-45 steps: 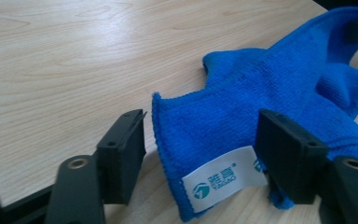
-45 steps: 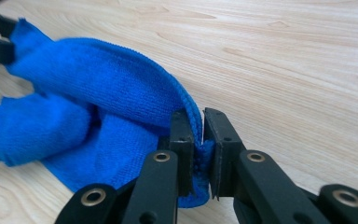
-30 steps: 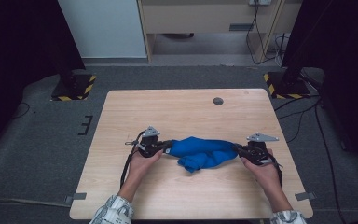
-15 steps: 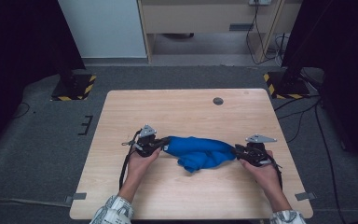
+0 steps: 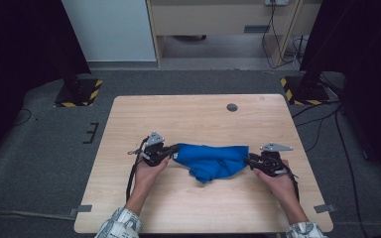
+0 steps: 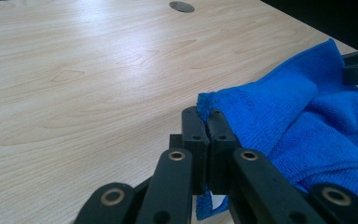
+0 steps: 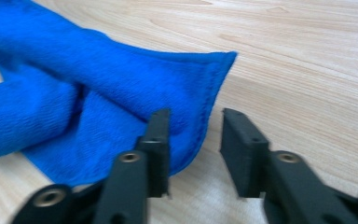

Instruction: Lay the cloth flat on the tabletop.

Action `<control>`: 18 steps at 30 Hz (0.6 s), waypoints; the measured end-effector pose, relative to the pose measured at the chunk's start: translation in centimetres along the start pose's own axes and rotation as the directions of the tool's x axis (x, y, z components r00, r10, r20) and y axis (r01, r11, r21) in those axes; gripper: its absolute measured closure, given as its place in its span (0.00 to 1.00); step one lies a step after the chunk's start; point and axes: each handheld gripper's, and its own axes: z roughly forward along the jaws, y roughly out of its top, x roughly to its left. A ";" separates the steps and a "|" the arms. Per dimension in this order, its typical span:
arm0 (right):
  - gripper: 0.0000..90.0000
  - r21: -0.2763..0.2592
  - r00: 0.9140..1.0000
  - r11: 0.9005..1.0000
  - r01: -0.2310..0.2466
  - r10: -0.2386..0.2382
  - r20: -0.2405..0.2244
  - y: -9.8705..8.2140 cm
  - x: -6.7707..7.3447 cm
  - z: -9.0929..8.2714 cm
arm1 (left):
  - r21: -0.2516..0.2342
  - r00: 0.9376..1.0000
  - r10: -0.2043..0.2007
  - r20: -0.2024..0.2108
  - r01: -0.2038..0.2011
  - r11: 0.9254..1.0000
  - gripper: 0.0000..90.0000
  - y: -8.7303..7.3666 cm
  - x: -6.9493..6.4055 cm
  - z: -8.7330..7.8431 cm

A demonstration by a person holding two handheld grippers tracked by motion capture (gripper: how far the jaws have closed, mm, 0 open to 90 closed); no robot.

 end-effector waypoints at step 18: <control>0.98 -0.066 1.000 0.998 0.019 -0.019 -0.002 1.8 0.7 -1.2 | -0.033 1.000 0.020 0.007 -0.020 0.999 0.98 0.8 -0.7 -1.4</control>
